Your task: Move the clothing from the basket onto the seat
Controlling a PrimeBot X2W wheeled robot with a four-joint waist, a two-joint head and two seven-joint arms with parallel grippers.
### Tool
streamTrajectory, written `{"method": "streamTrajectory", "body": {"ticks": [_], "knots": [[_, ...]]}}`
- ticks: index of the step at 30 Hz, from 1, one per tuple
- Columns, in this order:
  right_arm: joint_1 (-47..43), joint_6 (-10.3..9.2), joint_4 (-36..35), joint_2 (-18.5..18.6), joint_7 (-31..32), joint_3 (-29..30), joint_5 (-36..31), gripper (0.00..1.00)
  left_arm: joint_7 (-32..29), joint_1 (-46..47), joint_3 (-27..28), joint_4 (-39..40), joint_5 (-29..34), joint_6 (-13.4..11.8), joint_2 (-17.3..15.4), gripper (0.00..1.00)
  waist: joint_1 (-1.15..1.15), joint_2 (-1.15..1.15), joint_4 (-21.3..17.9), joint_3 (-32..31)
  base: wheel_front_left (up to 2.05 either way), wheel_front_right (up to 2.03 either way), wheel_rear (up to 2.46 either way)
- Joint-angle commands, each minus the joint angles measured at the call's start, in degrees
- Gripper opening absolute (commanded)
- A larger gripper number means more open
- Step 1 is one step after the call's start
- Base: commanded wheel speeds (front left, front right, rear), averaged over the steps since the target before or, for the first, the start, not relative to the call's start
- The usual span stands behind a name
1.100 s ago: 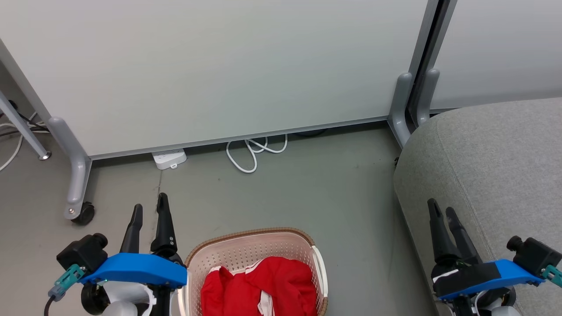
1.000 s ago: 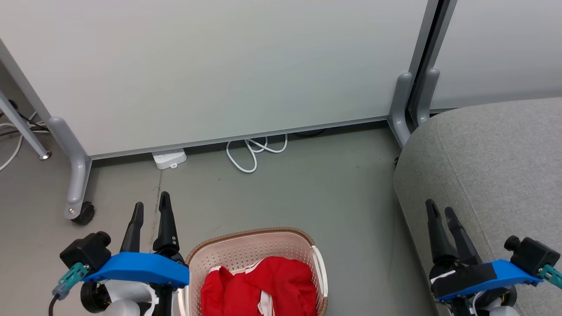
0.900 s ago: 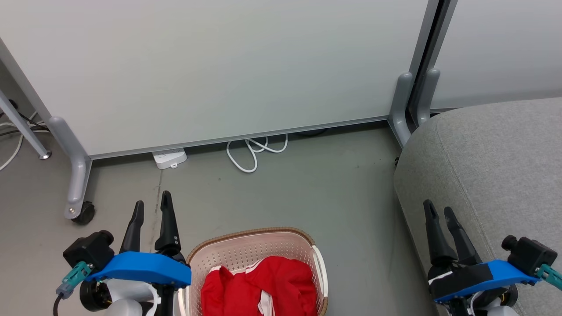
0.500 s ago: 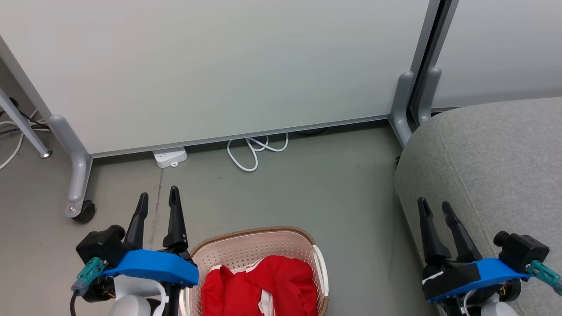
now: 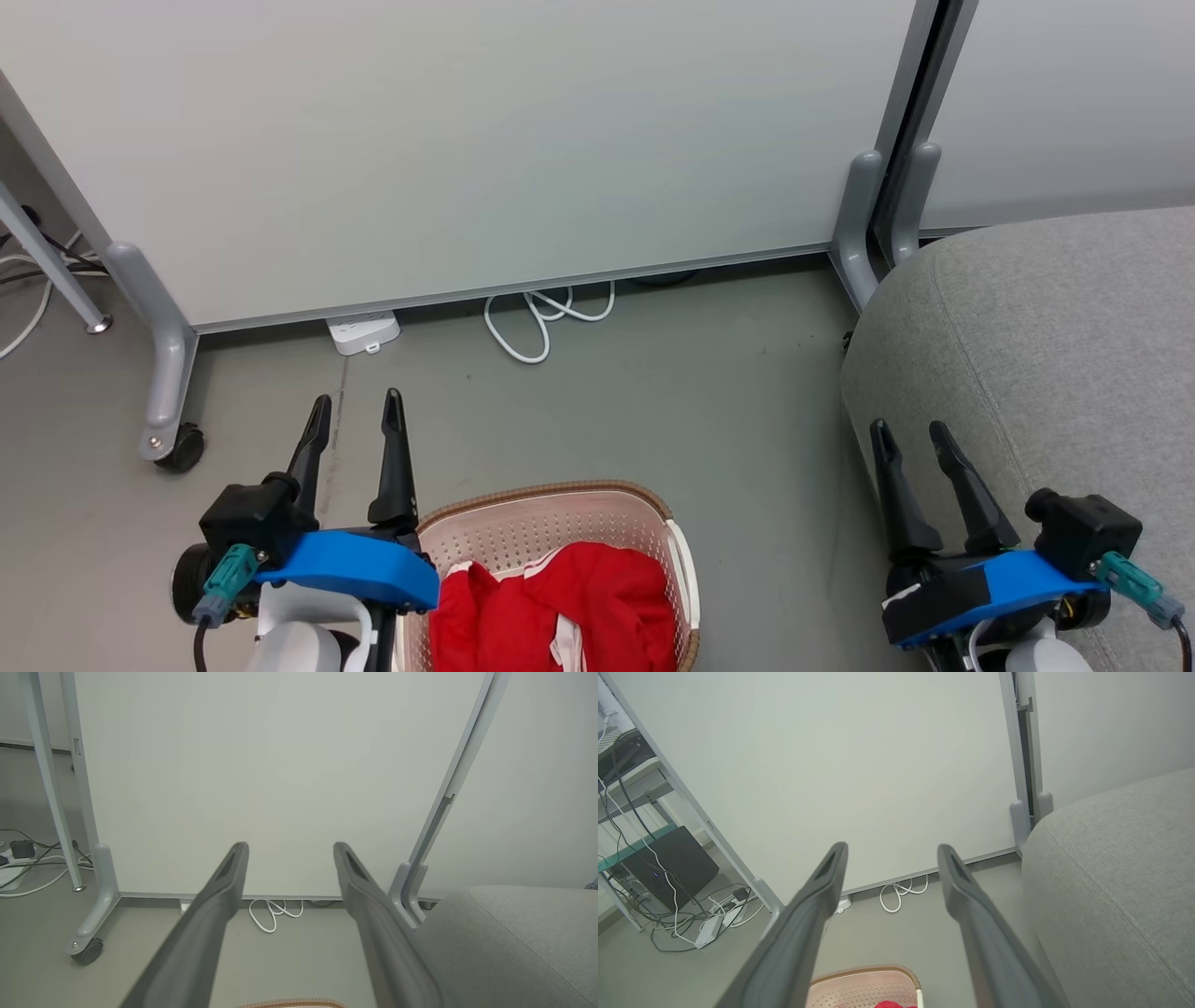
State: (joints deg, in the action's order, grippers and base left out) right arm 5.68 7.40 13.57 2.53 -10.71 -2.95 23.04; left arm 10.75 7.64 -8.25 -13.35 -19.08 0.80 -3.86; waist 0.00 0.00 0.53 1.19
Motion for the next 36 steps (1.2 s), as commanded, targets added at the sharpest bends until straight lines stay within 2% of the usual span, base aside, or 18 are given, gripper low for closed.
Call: {"method": "streamTrajectory", "body": {"ticks": [1,27,36], "knots": [[0.96,0.11,-0.20,0.46,-0.70,-0.18,-1.96,1.00,0.66,1.37,-0.31,0.11,1.80,-0.07,-0.33,1.00,0.00,0.00,0.05,0.01,0.00,0.00,0.00],[0.78,0.13,0.27,0.50,-3.58,-0.29,-13.53,1.00,3.53,1.58,-1.08,-2.00,12.72,1.10,0.42,1.00,0.00,0.00,0.46,-0.11,0.00,0.00,0.00],[0.91,0.14,0.61,0.51,-4.44,-0.31,-16.79,1.00,4.38,1.65,-0.36,-3.54,14.25,2.31,0.81,1.00,0.00,0.00,0.48,-0.10,0.00,0.00,0.00]]}}
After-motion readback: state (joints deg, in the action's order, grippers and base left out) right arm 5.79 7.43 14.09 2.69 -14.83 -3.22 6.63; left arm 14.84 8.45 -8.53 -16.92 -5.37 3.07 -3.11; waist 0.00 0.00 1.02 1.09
